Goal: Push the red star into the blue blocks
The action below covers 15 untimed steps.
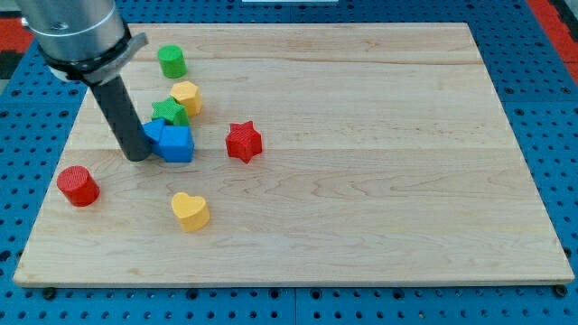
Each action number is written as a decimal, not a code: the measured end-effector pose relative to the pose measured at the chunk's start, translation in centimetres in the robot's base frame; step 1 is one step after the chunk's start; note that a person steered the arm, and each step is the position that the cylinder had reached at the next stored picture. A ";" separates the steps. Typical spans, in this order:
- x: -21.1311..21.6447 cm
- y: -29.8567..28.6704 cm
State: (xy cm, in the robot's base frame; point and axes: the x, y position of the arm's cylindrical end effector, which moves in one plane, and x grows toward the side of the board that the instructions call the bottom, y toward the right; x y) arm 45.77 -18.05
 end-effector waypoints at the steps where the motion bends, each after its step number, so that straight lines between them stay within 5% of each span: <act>1: 1.5 0.9; 3: 13.7 0.3; 4: 12.2 7.9; 8: 1.2 2.8; 9: 4.8 6.4; 10: 2.7 13.8; 13: -0.5 3.7; 15: 3.1 6.8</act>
State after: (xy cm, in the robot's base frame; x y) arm 48.87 -11.21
